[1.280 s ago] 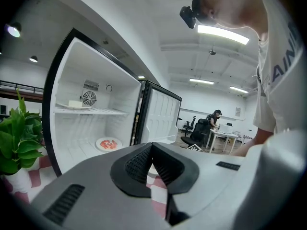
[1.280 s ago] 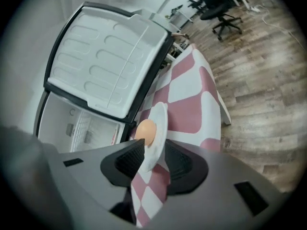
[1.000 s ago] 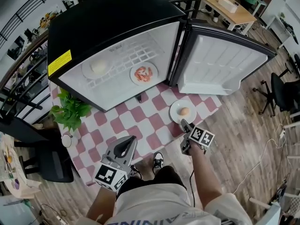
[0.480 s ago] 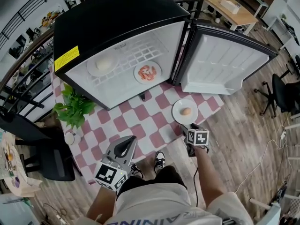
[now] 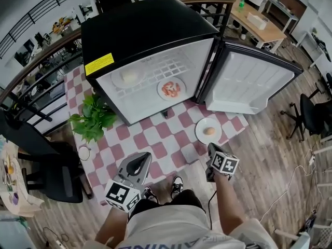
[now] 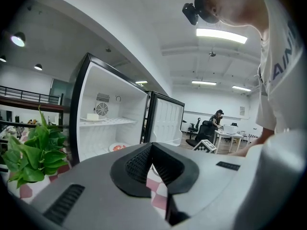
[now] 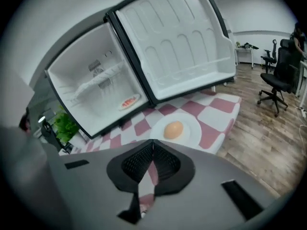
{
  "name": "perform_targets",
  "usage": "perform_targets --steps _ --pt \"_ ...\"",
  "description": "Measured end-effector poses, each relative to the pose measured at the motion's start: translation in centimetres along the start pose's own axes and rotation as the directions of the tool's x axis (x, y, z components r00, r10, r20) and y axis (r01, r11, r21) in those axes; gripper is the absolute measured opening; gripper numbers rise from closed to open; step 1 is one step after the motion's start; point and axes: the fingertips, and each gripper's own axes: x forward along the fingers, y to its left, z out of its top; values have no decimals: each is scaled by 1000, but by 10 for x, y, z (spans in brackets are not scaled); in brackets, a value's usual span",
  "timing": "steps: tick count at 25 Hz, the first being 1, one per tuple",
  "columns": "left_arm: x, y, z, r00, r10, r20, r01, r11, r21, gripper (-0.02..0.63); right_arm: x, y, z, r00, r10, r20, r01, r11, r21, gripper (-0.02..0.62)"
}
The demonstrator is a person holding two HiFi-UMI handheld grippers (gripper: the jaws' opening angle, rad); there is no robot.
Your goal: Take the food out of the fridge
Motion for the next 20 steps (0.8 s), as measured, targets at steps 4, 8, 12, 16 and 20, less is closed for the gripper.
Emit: perform_targets --steps 4,8,12,16,20 --pt "-13 7 15 999 20 41 -21 1000 18 6 -33 61 52 972 130 198 -120 991 -61 21" --pt "-30 17 35 994 56 98 -61 997 50 6 -62 125 94 920 247 303 -204 965 -167 20" --pt "-52 29 52 985 102 142 -114 991 76 6 -90 190 119 864 373 337 -277 913 -301 20" --pt "-76 42 68 971 156 183 -172 982 78 6 -117 250 133 806 492 330 -345 842 -414 20" --pt "-96 50 81 956 197 218 -218 973 78 6 -137 294 140 754 580 307 -403 778 -482 20"
